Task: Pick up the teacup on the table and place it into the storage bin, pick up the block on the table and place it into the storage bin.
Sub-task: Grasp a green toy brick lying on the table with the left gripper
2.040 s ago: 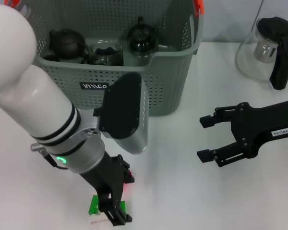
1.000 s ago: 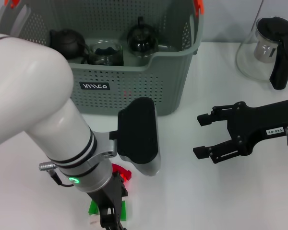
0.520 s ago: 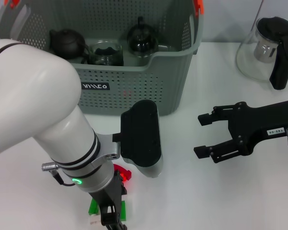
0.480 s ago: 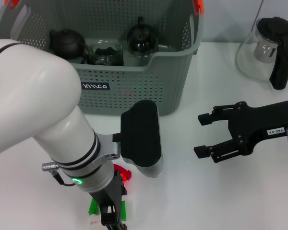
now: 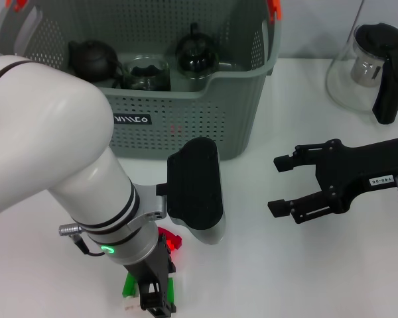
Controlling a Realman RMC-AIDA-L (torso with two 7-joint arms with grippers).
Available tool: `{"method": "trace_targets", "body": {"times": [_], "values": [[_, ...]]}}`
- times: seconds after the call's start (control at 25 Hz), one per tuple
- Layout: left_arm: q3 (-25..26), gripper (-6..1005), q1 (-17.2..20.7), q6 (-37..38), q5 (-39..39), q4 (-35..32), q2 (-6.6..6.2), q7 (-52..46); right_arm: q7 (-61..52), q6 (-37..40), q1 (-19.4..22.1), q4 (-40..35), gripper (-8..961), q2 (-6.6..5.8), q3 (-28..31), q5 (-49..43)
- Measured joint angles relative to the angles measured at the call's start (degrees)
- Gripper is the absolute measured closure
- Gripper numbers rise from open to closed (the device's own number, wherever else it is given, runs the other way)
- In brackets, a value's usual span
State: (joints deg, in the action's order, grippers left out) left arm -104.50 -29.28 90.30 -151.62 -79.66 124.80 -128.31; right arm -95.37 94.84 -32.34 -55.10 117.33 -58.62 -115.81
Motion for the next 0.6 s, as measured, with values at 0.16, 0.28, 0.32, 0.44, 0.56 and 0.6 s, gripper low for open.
{"method": "trace_targets", "body": {"times": [0.16, 0.28, 0.32, 0.44, 0.56, 0.6], "values": [[-0.13, 378, -0.08, -0.11, -0.14, 0.22, 0.00, 0.07, 0.02, 0.00, 0.00, 0.00, 16, 0.00, 0.00, 0.13], [-0.63, 377, -0.16, -0.42, -0.52, 0.52, 0.00, 0.06, 0.02, 0.00, 0.00, 0.00, 17, 0.00, 0.00, 0.15], [-0.75, 377, -0.17, -0.51, -0.58, 0.60, 0.00, 0.04, 0.02, 0.00, 0.00, 0.00, 17, 0.00, 0.00, 0.16], [-1.03, 381, -0.17, -0.68, -0.65, 0.72, 0.00, 0.03, 0.02, 0.00, 0.00, 0.00, 18, 0.00, 0.01, 0.16], [-1.54, 388, -0.17, -0.70, -0.63, 0.26, 0.00, 0.21, 0.02, 0.00, 0.00, 0.00, 19, 0.00, 0.06, 0.16], [-1.73, 390, -0.18, -0.61, -0.61, 0.24, 0.00, 0.22, 0.02, 0.00, 0.00, 0.00, 20, 0.00, 0.07, 0.16]]}}
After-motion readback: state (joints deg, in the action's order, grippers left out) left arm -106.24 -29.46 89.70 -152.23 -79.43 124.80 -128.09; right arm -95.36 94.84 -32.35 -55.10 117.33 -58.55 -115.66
